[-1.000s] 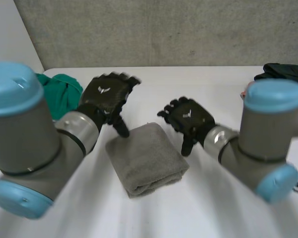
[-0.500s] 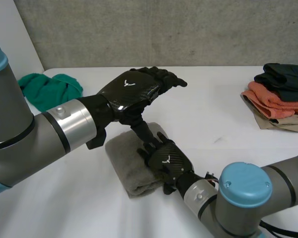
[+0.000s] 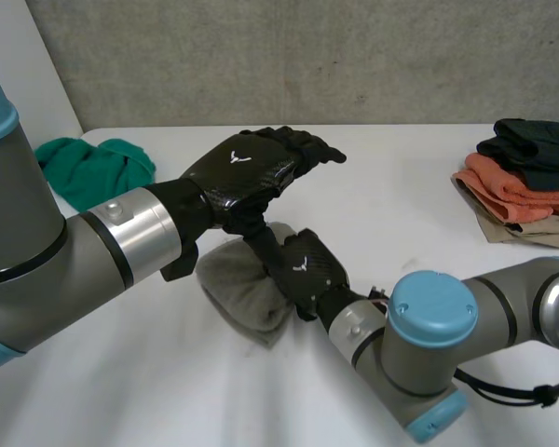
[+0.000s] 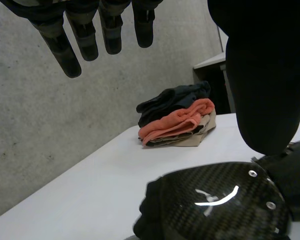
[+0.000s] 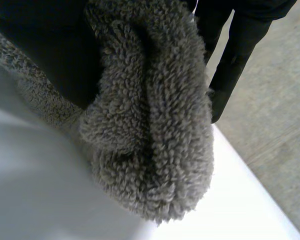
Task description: Fold the laundry.
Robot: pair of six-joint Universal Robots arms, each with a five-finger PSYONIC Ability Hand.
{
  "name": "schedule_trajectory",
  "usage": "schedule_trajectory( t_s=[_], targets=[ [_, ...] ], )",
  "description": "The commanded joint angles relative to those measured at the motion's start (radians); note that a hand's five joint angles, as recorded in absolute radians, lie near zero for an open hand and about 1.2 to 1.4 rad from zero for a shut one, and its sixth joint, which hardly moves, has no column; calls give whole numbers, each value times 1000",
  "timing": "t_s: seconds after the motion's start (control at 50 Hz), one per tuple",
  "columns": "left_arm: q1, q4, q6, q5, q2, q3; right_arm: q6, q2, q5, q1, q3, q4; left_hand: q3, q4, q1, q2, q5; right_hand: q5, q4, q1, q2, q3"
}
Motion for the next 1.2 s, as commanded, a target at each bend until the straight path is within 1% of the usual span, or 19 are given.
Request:
schedule_trajectory(
  t_s=[0.02,0.06,0.14,0.2,0.34,0.46,0.5,0.58,0.6,0.68,0.74,0.82,0.88,0.9,0.96,1.02,1.1,1.12,1.2],
  targets=[
    [2,3,-1,0,12,25,54,-53,6,-10,-105,2,30,12,12,-9,-15,307,227,375,253,250],
    [2,3,-1,-6,28,53,78,-76,7,-27,-143,8,30,12,12,-9,-15,307,227,375,253,250],
    [2,7,-22,-31,48,103,146,-114,35,-134,-264,22,33,15,15,-6,-12,307,227,375,253,250],
    [2,26,-62,-48,62,146,156,-131,53,-190,-341,42,36,18,18,-3,-9,307,227,375,253,250],
    [5,107,-161,-54,91,180,189,-150,61,-412,-542,81,42,23,24,3,-3,307,227,375,253,250],
    [1,136,-186,-57,88,163,253,-99,29,-628,-637,78,45,26,27,6,0,307,227,375,253,250],
    [-1,138,-186,-56,81,152,275,-67,9,-677,-654,78,45,26,27,6,0,307,227,375,253,250],
    [-2,138,-185,-52,58,133,311,16,-91,-776,-689,72,45,26,27,6,0,307,227,375,253,250],
    [-2,138,-185,-54,52,133,319,64,-129,-812,-703,77,45,26,27,6,0,307,227,375,253,250],
    [-12,138,-186,-54,18,125,310,183,-248,-888,-712,78,45,26,27,6,0,307,227,375,253,250],
    [-30,138,-180,-54,-4,114,302,273,-312,-935,-714,69,45,26,27,6,0,307,227,375,253,250],
    [-44,138,-177,-54,-27,108,270,326,-348,-987,-705,80,45,26,27,6,0,307,227,375,253,250],
    [-47,138,-175,-56,-36,109,255,321,-358,-1000,-682,86,48,29,30,9,2,307,227,375,253,250],
    [-47,138,-175,-56,-36,110,250,312,-368,-1004,-657,85,48,29,30,9,2,236,155,304,181,179],
    [-47,138,-177,-56,-34,117,245,284,-381,-1008,-622,85,48,29,30,9,2,-914,-995,-846,-969,-972],
    [-48,138,-177,-57,-30,123,265,209,-378,-1008,-570,88,48,29,30,9,2,-914,-995,-846,-969,-972],
    [-50,139,-179,-57,-25,126,310,56,-376,-1006,-492,109,48,29,30,9,2,-914,-995,-846,-969,-972],
    [-50,139,-179,-57,-25,126,314,-5,-369,-1008,-461,133,48,29,30,9,2,-914,-995,-846,-969,-972],
    [-67,138,-180,-59,-21,123,327,-122,-349,-1011,-407,224,48,29,30,9,2,-914,-995,-846,-969,-972]
  ],
)
